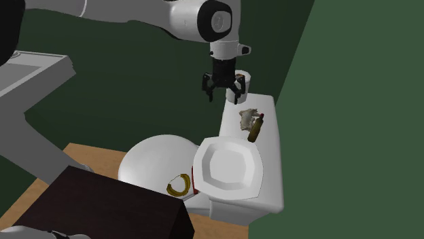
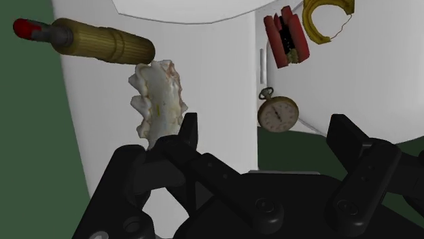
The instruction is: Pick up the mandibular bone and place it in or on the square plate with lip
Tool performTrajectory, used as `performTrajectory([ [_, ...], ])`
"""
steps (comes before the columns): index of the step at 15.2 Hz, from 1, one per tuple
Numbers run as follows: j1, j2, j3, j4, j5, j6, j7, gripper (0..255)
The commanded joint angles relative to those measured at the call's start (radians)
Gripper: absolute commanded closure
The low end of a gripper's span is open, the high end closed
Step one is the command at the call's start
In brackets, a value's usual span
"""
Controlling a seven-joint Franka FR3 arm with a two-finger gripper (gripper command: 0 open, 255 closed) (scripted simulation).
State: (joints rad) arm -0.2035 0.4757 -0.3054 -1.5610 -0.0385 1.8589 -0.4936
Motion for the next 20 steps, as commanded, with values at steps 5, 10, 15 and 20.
performTrajectory([
  [5, -0.074, 0.230, 0.011, 0.289, 0.038, -0.061, -0.056, 0],
  [10, -0.076, 0.235, 0.011, 0.230, 0.039, 0.003, -0.056, 0],
  [15, -0.076, 0.238, 0.011, 0.213, 0.039, 0.023, -0.057, 0],
  [20, -0.076, 0.238, 0.011, 0.213, 0.039, 0.023, -0.057, 255],
])
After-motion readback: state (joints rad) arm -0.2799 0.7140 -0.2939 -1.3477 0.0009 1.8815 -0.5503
